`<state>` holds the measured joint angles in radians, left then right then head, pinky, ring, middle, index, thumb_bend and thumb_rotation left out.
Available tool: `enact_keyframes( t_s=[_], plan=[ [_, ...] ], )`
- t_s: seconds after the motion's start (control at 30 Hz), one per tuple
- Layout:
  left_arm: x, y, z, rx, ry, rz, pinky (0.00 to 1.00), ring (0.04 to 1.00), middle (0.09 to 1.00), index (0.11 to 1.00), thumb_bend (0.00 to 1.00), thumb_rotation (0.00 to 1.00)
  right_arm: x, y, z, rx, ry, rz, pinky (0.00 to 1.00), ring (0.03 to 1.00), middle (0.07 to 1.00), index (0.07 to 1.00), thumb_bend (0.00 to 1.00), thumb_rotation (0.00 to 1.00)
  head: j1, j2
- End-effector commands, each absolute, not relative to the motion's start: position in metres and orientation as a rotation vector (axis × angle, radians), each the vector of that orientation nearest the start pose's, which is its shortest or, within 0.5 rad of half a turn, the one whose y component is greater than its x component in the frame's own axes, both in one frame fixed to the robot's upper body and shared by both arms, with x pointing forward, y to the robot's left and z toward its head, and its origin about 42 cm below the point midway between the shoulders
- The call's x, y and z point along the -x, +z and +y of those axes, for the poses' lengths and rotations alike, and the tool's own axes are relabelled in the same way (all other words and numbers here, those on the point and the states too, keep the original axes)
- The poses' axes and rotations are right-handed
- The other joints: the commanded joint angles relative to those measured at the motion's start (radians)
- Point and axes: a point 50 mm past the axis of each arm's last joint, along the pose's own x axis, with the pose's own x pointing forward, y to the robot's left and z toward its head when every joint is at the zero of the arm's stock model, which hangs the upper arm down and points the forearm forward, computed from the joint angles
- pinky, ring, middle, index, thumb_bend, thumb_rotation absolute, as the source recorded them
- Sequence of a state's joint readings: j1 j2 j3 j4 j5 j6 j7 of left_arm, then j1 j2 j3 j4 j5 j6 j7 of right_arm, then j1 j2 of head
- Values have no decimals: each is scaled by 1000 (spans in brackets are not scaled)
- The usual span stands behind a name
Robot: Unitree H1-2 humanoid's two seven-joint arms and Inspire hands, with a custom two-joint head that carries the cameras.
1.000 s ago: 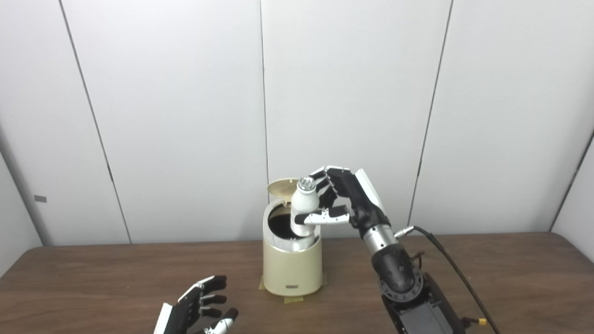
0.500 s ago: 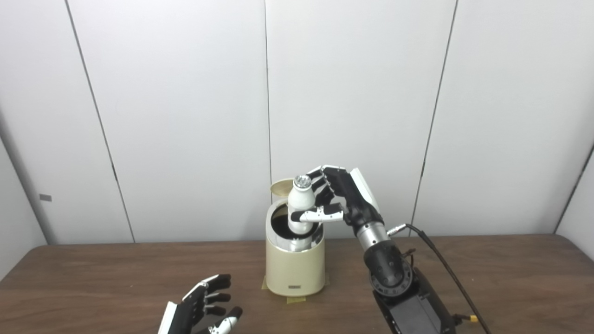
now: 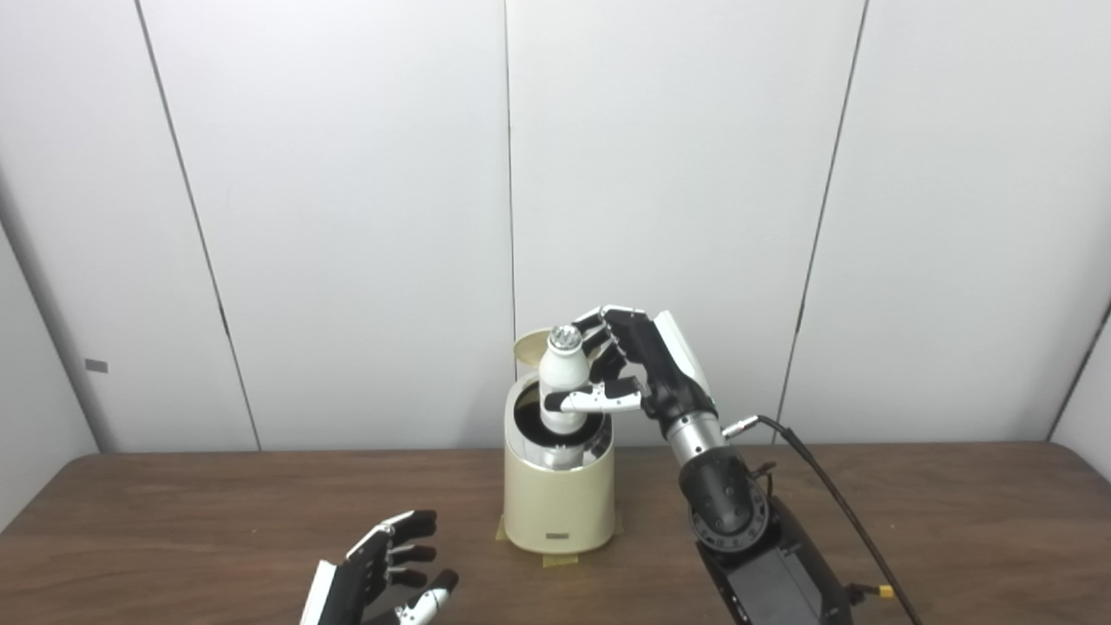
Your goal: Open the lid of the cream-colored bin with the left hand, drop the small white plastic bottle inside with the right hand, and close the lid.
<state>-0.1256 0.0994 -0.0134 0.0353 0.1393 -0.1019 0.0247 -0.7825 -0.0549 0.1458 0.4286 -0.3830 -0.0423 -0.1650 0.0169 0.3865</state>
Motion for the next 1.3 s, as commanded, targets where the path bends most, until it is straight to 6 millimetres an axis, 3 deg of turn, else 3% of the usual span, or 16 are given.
enact_keyframes(
  t_s=[0.0, 0.27, 0.8, 1.27],
  plan=[
    [-327, 142, 224, -234, -27, -259, 617, 708, 777, 782, 540, 79, -492, 303, -125, 519, 63, -555, 274, 331, 432, 534, 519, 0, 1, -1],
    [-328, 143, 223, -238, -28, -258, 614, 707, 776, 782, 543, 84, -488, 296, -140, 616, 106, -568, 299, 374, 477, 554, 509, 0, 0, 11],
    [-329, 145, 221, -238, -39, -251, 612, 709, 779, 779, 552, 92, -481, 293, -165, 673, 114, -531, 291, 379, 459, 547, 511, 0, -2, 30],
    [-331, 144, 219, -231, -50, -252, 613, 705, 775, 774, 541, 96, -476, 295, -164, 676, 111, -506, 292, 380, 456, 547, 512, 0, -1, 37]
  ],
)
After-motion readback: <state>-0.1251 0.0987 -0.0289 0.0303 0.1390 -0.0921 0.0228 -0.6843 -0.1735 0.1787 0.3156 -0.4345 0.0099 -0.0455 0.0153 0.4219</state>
